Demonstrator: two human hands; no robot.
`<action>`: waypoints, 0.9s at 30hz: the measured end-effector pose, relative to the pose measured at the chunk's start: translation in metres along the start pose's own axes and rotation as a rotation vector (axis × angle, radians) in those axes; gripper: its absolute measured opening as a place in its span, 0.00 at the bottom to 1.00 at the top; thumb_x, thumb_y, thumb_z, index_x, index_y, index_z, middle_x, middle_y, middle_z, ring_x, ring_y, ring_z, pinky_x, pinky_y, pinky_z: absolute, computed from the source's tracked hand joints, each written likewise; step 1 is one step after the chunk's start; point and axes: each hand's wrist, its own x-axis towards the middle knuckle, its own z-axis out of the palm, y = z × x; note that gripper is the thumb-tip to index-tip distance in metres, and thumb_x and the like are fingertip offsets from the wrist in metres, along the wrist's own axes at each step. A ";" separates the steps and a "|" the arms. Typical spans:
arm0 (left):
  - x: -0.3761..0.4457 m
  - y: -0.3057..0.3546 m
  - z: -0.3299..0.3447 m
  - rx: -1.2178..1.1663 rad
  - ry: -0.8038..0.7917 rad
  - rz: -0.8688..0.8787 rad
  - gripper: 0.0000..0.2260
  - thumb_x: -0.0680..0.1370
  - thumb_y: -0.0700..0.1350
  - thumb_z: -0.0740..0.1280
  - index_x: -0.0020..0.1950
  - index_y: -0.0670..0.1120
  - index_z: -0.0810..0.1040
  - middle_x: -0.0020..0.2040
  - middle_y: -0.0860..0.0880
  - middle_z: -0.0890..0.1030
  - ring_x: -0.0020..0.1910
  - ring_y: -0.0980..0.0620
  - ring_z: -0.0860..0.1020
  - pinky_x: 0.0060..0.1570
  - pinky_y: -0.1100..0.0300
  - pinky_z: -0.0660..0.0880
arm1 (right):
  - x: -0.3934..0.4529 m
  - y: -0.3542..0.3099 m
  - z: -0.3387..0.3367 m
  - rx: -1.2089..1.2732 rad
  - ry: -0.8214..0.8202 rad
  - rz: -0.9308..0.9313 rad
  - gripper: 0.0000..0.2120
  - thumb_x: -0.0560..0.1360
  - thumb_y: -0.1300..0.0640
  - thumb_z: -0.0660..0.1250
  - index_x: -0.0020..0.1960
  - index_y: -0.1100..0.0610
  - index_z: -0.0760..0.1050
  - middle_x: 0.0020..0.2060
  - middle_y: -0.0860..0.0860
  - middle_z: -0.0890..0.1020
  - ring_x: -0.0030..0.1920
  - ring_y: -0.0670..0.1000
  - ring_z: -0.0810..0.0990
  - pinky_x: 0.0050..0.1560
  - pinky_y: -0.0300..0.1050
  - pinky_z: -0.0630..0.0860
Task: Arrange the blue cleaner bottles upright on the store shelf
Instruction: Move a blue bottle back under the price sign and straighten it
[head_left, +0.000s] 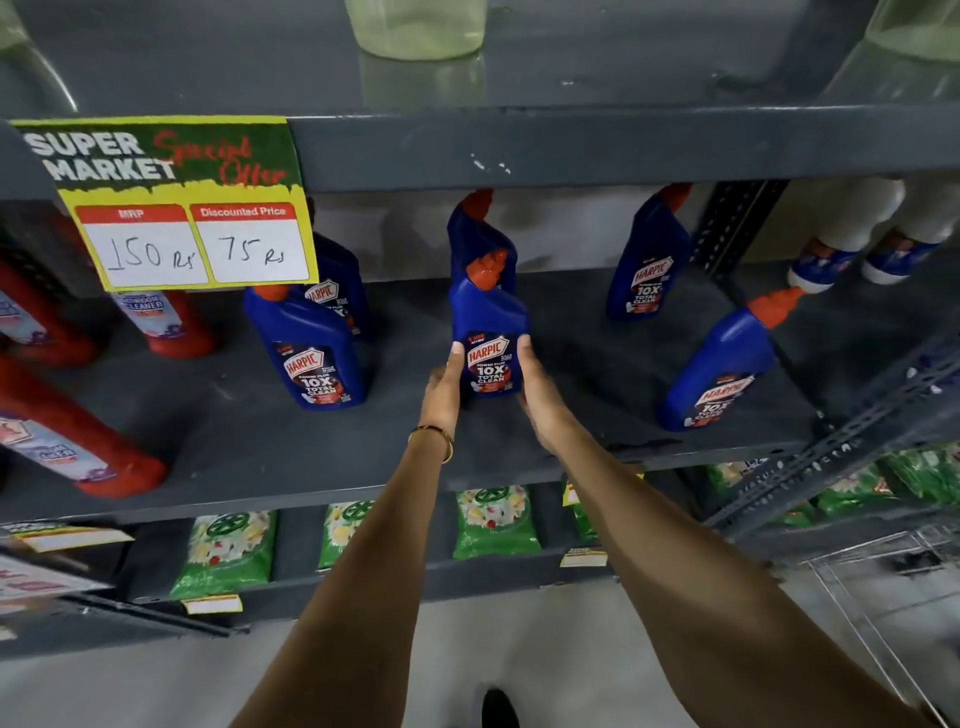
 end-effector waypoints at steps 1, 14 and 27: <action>0.003 -0.007 -0.002 0.000 0.020 -0.015 0.41 0.56 0.76 0.65 0.59 0.50 0.75 0.59 0.49 0.81 0.58 0.50 0.79 0.65 0.49 0.71 | -0.003 -0.001 0.000 -0.003 0.004 0.003 0.28 0.78 0.38 0.49 0.72 0.51 0.64 0.65 0.49 0.74 0.59 0.46 0.72 0.62 0.43 0.67; -0.052 -0.023 0.001 0.035 0.026 -0.012 0.31 0.57 0.75 0.63 0.48 0.53 0.72 0.59 0.46 0.80 0.58 0.48 0.78 0.64 0.48 0.72 | -0.049 0.025 -0.011 -0.183 0.119 0.029 0.36 0.72 0.29 0.49 0.70 0.50 0.67 0.68 0.54 0.74 0.67 0.55 0.72 0.70 0.57 0.66; -0.055 -0.042 0.000 0.069 0.032 -0.015 0.44 0.52 0.79 0.63 0.57 0.50 0.74 0.59 0.47 0.80 0.58 0.48 0.78 0.64 0.47 0.72 | -0.072 0.030 -0.017 -0.165 0.153 0.035 0.41 0.67 0.26 0.51 0.67 0.54 0.71 0.65 0.55 0.77 0.63 0.54 0.76 0.64 0.50 0.71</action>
